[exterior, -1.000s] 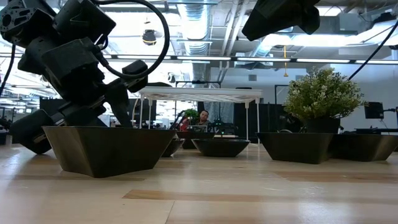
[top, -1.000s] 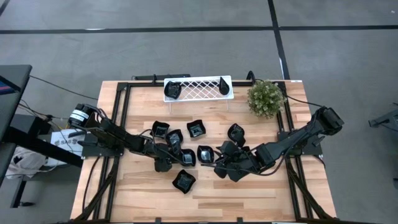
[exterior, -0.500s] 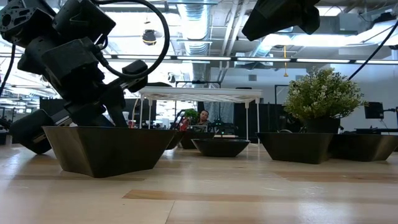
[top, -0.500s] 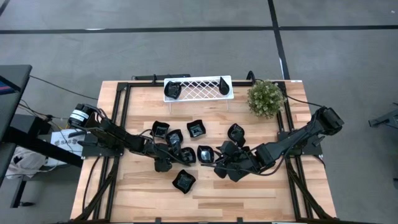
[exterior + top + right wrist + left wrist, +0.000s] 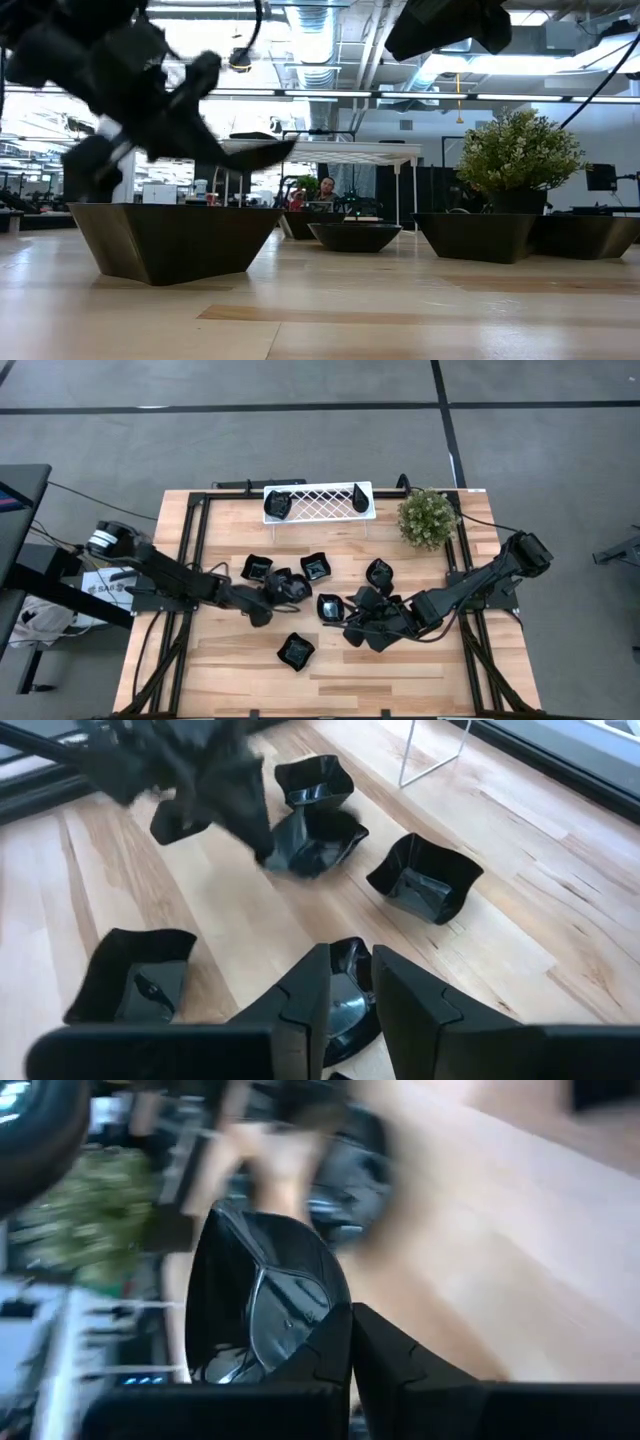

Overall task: Pick & Place Mini shaped plates
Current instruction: Stack the black leaf shaped plate on top of the black leaf shaped plate on the shelf

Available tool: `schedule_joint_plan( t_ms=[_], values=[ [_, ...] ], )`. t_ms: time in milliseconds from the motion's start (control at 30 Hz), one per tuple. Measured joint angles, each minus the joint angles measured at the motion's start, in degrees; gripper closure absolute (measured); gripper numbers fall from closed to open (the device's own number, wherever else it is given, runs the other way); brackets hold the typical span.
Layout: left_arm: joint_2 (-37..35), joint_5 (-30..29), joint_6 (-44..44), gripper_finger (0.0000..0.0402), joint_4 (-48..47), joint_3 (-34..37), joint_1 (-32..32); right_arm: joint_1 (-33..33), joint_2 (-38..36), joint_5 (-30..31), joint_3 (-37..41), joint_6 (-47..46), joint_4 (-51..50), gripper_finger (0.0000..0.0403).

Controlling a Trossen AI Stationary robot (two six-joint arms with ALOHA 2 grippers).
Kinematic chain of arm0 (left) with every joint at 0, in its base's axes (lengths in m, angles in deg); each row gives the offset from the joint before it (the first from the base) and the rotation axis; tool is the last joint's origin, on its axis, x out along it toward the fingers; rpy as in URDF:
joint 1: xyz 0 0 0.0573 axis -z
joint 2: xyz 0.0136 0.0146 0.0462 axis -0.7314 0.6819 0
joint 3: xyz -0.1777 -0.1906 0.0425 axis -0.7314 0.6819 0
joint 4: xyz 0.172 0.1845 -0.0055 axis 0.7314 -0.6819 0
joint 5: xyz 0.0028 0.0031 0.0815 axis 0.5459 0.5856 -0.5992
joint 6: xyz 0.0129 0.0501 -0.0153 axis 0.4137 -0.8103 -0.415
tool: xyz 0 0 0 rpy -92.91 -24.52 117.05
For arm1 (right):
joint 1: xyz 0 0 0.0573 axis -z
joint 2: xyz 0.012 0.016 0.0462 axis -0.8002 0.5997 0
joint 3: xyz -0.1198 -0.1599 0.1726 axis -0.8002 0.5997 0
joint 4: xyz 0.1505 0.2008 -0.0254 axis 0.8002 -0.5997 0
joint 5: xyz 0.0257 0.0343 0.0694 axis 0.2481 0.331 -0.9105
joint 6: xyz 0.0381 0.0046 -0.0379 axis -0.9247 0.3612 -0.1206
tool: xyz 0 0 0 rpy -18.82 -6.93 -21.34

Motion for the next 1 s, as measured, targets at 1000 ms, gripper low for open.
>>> schedule_joint_plan(
  t_ms=[1000],
  values=[
    [-34.6,-13.2,47.3,0.0395,-15.2,-9.1,-0.7,6.2,0.0,-0.7,0.0,-0.8,15.0,0.0329]
  ],
)
